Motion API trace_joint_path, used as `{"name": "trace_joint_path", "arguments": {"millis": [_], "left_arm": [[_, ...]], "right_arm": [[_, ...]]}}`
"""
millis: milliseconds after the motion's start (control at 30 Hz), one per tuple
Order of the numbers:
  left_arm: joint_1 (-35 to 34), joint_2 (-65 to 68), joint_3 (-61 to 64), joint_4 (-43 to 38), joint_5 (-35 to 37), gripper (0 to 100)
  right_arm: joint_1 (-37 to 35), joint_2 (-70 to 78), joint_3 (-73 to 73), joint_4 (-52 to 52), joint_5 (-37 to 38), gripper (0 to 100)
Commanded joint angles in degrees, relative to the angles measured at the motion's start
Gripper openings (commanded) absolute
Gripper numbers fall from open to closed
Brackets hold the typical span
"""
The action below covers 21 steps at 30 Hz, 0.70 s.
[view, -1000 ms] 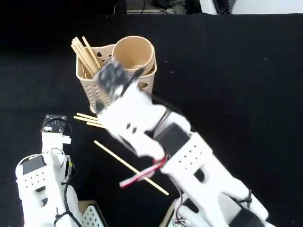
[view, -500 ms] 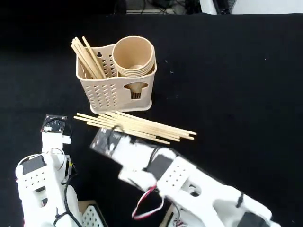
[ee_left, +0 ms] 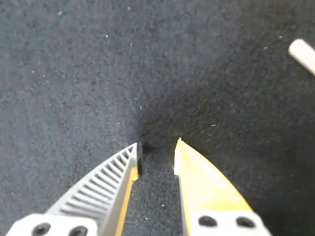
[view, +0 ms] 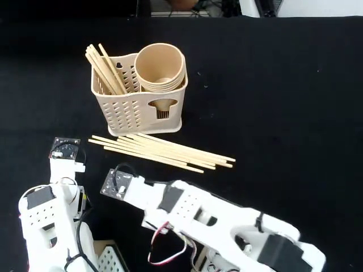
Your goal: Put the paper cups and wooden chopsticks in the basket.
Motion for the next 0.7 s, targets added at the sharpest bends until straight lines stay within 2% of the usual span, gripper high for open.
{"name": "trace_joint_path", "arguments": {"millis": [0,100,300,367,433,667], "left_arm": [[1.0,-0.4,0.0,-0.7,-0.2,14],[1.0,-0.4,0.4,-0.7,-0.2,14],[1.0,-0.4,0.4,-0.7,-0.2,14],[1.0,-0.4,0.4,-0.7,-0.2,14],[1.0,-0.4,0.4,-0.7,-0.2,14],[1.0,-0.4,0.4,-0.7,-0.2,14]], "right_arm": [[0.2,2.1,-4.6,0.9,0.5,1.2],[4.6,1.4,-7.3,3.4,1.8,1.2],[14.9,-3.4,-13.6,11.1,15.3,1.2],[17.3,-3.5,-13.9,10.9,18.7,1.2],[19.3,-2.5,-13.7,8.8,19.0,2.1],[25.5,4.7,-14.0,1.2,19.3,20.9]]}}
